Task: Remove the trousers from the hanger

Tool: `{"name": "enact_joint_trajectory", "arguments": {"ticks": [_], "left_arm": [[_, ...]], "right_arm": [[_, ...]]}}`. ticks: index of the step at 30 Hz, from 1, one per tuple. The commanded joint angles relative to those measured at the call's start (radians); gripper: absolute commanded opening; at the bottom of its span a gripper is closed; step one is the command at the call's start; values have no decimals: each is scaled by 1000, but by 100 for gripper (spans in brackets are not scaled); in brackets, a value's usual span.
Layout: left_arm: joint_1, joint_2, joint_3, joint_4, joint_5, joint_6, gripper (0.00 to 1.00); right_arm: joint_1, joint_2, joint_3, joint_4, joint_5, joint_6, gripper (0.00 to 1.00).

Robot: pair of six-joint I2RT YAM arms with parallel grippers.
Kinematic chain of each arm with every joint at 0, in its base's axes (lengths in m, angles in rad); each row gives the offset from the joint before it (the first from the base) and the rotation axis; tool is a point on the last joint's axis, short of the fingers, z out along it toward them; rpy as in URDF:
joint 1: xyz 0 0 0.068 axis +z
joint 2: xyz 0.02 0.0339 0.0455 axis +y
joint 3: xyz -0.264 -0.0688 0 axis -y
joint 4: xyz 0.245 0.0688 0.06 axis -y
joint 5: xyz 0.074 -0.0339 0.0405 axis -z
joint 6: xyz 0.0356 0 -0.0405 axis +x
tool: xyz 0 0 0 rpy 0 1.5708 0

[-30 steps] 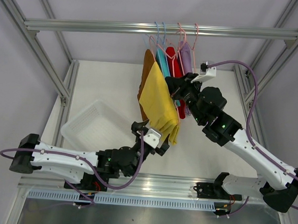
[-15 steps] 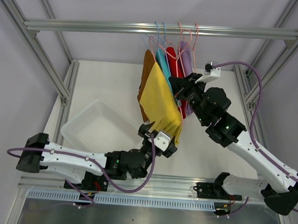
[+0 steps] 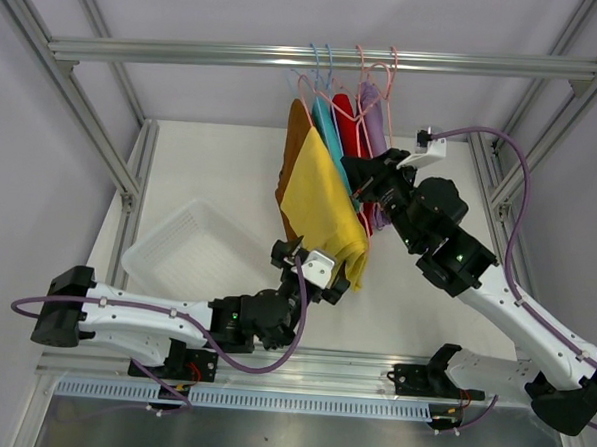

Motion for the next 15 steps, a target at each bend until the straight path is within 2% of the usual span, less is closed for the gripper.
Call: {"name": "enact_joint_trajectory", "arguments": {"ticks": [1, 7, 15], "left_arm": [[3, -5, 55, 8, 22, -65, 99], [-13, -18, 61, -34, 113, -79, 99], [-17, -1, 70, -60, 140, -83, 98]], "right_arm": [[-17, -59, 29, 169, 23, 33, 0], [-45, -55, 24, 164, 0, 50, 0], [-60, -54, 15, 179, -16, 67, 0]]}}
